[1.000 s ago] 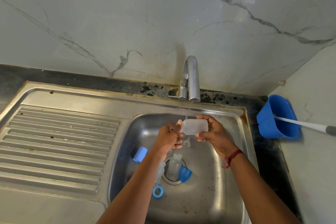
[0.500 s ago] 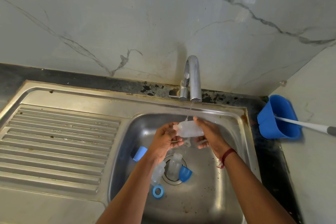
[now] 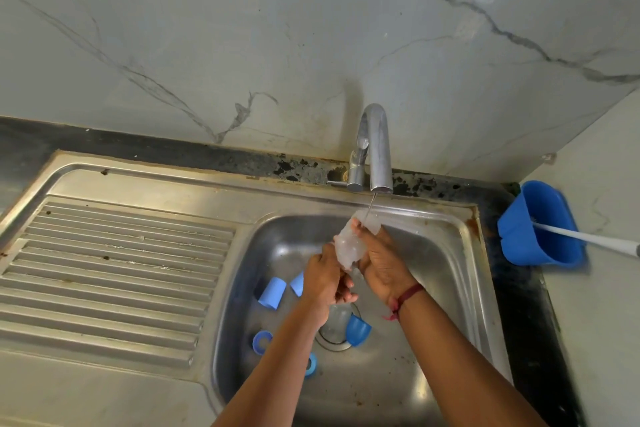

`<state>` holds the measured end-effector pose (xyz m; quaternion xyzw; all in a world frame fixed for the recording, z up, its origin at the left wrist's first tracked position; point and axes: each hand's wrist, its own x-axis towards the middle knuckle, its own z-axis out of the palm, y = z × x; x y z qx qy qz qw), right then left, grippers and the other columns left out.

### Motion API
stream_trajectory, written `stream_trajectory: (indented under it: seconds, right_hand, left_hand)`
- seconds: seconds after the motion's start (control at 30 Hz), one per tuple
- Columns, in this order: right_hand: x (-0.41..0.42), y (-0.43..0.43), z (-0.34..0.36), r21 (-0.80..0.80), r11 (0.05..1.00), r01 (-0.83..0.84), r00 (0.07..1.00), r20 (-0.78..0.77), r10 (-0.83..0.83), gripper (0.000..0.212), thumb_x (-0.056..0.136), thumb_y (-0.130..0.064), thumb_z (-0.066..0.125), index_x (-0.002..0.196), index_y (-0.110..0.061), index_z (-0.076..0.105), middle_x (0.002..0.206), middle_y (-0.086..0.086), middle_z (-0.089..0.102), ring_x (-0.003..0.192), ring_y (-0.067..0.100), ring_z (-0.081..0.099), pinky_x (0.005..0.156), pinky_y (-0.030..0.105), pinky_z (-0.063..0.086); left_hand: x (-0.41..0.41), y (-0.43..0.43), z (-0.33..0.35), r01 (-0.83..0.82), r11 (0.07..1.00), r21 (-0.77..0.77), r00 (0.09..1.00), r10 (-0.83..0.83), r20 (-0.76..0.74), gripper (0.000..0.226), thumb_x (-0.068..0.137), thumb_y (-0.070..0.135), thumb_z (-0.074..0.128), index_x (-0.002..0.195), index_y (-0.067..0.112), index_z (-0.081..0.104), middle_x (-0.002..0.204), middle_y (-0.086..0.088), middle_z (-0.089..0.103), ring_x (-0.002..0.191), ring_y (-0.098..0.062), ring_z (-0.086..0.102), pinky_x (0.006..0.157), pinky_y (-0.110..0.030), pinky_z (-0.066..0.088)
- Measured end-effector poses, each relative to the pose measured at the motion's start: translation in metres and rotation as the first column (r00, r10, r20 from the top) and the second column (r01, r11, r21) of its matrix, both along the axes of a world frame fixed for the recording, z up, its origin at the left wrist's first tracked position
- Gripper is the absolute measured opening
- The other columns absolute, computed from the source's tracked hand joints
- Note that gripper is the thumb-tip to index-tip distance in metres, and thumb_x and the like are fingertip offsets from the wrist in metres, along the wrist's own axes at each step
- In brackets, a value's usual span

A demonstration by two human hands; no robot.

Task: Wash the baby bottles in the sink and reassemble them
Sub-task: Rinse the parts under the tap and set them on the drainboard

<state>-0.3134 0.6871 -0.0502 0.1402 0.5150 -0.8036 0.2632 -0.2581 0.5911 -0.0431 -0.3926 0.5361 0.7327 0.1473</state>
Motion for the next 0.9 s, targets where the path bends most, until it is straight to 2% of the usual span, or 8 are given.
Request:
stream_trajectory:
  seconds: [0.17,0.3,0.4,0.47,0.53,0.67,0.8,0.9]
  right_hand:
    - [-0.001,-0.006,-0.006,0.491,0.867,-0.081,0.955,-0.211,0.209,0.039,0.077,-0.021,0.082,0.109,-0.023,0.059,0.102,0.008,0.067,0.089,0.023,0.066,0.072,0.034,0.057]
    - [-0.003,0.004,-0.002,0.693,0.721,-0.005,0.829,-0.401,0.391,0.06,0.075,-0.028,0.084,0.128,-0.025,0.056,0.112,-0.007,0.062,0.1,0.008,0.057,0.084,0.02,0.049]
    - [-0.008,0.01,-0.001,0.794,0.605,0.064,0.714,-0.46,0.528,0.067,0.077,-0.032,0.082,0.137,-0.026,0.052,0.12,-0.006,0.062,0.107,0.009,0.055,0.09,0.022,0.046]
    - [-0.009,0.016,-0.005,0.839,0.537,0.089,0.667,-0.451,0.594,0.069,0.08,-0.027,0.08,0.141,-0.027,0.047,0.129,-0.002,0.056,0.117,0.015,0.05,0.098,0.03,0.042]
    - [-0.007,0.021,-0.007,0.826,0.559,0.08,0.663,-0.463,0.588,0.072,0.08,-0.014,0.077,0.142,-0.024,0.043,0.132,-0.001,0.049,0.12,0.014,0.044,0.099,0.022,0.036]
    - [0.004,0.024,-0.003,0.749,0.656,0.091,0.691,-0.522,0.5,0.07,0.075,0.01,0.068,0.128,-0.029,0.043,0.122,-0.006,0.047,0.116,0.01,0.044,0.097,0.011,0.034]
    - [0.009,0.022,-0.001,0.642,0.751,0.155,0.745,-0.575,0.338,0.06,0.075,0.009,0.074,0.107,-0.036,0.051,0.106,-0.01,0.061,0.097,-0.004,0.058,0.082,0.007,0.044]
    - [0.009,0.018,0.001,0.615,0.776,0.138,0.829,-0.501,0.249,0.063,0.071,-0.005,0.085,0.121,-0.026,0.055,0.11,-0.01,0.062,0.098,-0.001,0.059,0.077,0.007,0.047]
  left_hand:
    - [0.006,-0.01,-0.007,0.094,0.987,-0.127,0.99,-0.079,0.119,0.027,0.102,0.024,0.046,0.089,0.004,0.061,0.065,-0.011,0.06,0.051,-0.018,0.049,0.05,-0.029,0.041]
    - [0.003,-0.02,-0.001,-0.119,0.991,0.057,0.981,0.126,-0.149,0.02,0.094,0.024,0.053,0.104,0.011,0.064,0.085,-0.005,0.067,0.07,-0.012,0.065,0.064,-0.026,0.053]
    - [-0.001,-0.022,0.001,-0.001,0.994,0.109,0.96,0.031,-0.277,0.05,0.069,0.04,0.063,0.113,0.017,0.07,0.092,0.001,0.072,0.094,-0.015,0.067,0.088,-0.041,0.057]
    - [-0.006,-0.02,0.001,0.063,0.993,0.097,0.945,-0.027,-0.327,0.047,0.07,0.033,0.071,0.115,0.018,0.069,0.095,0.001,0.071,0.094,-0.016,0.066,0.088,-0.041,0.057]
    - [-0.01,-0.016,0.001,0.05,0.999,-0.017,0.92,-0.052,-0.389,0.032,0.083,0.01,0.073,0.114,0.017,0.067,0.097,0.001,0.074,0.093,-0.018,0.067,0.079,-0.031,0.056]
    - [-0.013,-0.007,-0.003,-0.006,0.961,-0.277,0.867,-0.133,-0.481,0.043,0.075,-0.007,0.078,0.106,0.02,0.067,0.1,0.003,0.074,0.097,-0.013,0.07,0.08,-0.024,0.056]
    - [-0.009,-0.003,0.002,-0.007,0.905,-0.426,0.822,-0.237,-0.517,0.039,0.078,-0.005,0.077,0.108,0.019,0.07,0.102,0.005,0.074,0.097,-0.004,0.068,0.081,-0.017,0.054]
    - [-0.009,-0.009,0.004,-0.061,0.918,-0.391,0.852,-0.156,-0.5,0.037,0.084,-0.005,0.07,0.101,0.028,0.07,0.091,0.017,0.075,0.092,0.002,0.068,0.081,-0.014,0.052]
